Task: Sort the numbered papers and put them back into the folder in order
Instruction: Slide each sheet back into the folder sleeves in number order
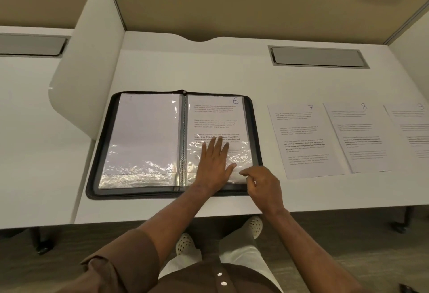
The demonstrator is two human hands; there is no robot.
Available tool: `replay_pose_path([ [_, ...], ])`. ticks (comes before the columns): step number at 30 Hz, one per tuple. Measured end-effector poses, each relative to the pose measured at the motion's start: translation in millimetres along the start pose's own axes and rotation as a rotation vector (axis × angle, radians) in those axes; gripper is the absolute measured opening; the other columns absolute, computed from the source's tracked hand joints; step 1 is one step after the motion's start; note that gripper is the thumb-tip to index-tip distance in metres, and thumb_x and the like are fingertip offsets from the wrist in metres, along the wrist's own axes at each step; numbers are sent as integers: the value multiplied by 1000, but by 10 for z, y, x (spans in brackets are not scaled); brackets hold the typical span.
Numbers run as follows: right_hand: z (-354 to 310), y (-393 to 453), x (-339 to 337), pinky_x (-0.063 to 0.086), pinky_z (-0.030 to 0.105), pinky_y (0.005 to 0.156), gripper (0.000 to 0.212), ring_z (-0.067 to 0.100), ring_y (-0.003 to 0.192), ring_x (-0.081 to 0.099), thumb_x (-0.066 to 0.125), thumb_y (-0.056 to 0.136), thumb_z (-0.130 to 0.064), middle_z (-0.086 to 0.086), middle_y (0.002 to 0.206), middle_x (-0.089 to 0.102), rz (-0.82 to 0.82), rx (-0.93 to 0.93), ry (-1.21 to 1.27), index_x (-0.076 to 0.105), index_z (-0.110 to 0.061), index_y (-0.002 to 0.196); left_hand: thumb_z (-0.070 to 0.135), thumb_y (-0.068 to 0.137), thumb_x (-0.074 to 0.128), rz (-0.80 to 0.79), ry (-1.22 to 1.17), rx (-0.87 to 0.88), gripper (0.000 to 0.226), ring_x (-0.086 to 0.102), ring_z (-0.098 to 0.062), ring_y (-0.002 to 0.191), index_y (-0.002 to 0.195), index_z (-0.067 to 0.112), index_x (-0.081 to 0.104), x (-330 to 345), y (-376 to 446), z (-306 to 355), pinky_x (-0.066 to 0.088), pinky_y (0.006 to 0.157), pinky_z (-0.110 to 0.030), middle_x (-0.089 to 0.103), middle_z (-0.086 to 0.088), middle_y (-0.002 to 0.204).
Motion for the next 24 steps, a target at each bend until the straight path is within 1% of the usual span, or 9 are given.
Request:
replay_pose_path([
  [3, 143, 253, -27, 60, 32, 79, 20, 13, 87, 67, 62, 92, -2, 0, 95, 74, 28, 37, 29, 76, -14, 98, 62, 96, 10, -21, 0, -21, 82, 1, -32, 156, 159, 11, 22, 30, 94, 150, 4, 125, -55, 8, -15, 168],
  [5, 247, 423, -55, 60, 32, 79, 20, 12, 84, 68, 60, 93, -2, 0, 93, 74, 58, 67, 77, 75, -14, 96, 64, 92, 5, -14, -9, -42, 87, 3, -33, 156, 159, 11, 23, 54, 141, 217, 4, 125, -55, 9, -14, 168],
  [9, 450, 697, -61, 58, 30, 83, 27, 10, 88, 66, 50, 95, -8, -4, 96, 74, 41, 94, 139, 75, -17, 96, 70, 92, 11, -40, -2, -104, 90, 1, -32, 156, 159, 11, 20, 133, 203, 294, 1, 125, -55, 6, -14, 168],
  [12, 597, 889, -1, 56, 31, 83, 24, 11, 94, 62, 51, 98, -14, -6, 99, 71, -24, 61, 93, 73, -20, 101, 74, 94, 29, -51, 58, -142, 91, 8, -34, 155, 158, 9, 24, 233, 228, 303, 9, 123, -60, 11, -15, 167],
  [15, 682, 1035, 20, 56, 30, 85, 17, 15, 96, 63, 56, 100, -15, -1, 104, 71, -65, -16, 60, 71, -19, 107, 74, 93, 21, -21, 116, -168, 91, 21, -36, 152, 154, 9, 34, 291, 249, 305, 21, 119, -62, 24, -16, 164],
  [18, 654, 1121, -31, 47, 26, 92, 17, 24, 97, 69, 59, 100, -16, 6, 108, 73, -60, -129, 106, 70, -12, 112, 71, 95, 21, 3, 131, -176, 87, 27, -36, 150, 152, 8, 38, 325, 289, 304, 26, 117, -63, 31, -17, 162],
  [19, 634, 1124, -17, 44, 26, 95, 21, 26, 101, 69, 60, 99, -17, 8, 113, 73, -67, -182, 105, 70, -10, 116, 69, 96, 22, 11, 137, -181, 84, 29, -36, 150, 152, 9, 39, 325, 303, 303, 27, 117, -62, 33, -16, 161],
  [21, 657, 1110, 84, 36, 27, 105, 32, 27, 118, 65, 63, 98, -17, 9, 130, 67, -120, -240, 74, 65, -10, 129, 62, 98, 25, 38, 145, -180, 74, 34, -35, 148, 150, 11, 42, 309, 323, 304, 31, 116, -61, 38, -15, 158],
  [24, 787, 1103, 263, 26, 31, 116, 46, 25, 141, 46, 59, 102, -21, 8, 151, 52, -193, -205, 49, 51, -12, 146, 47, 101, 37, 147, 98, -157, 54, 44, -32, 142, 143, 16, 52, 195, 350, 307, 38, 112, -59, 49, -12, 152],
])
Point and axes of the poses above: each hand's wrist, its own y-axis towards the middle knuckle, its own x-axis out of the palm, z = x × y, the point moved 8 cm from there along y, towards the middle knuckle
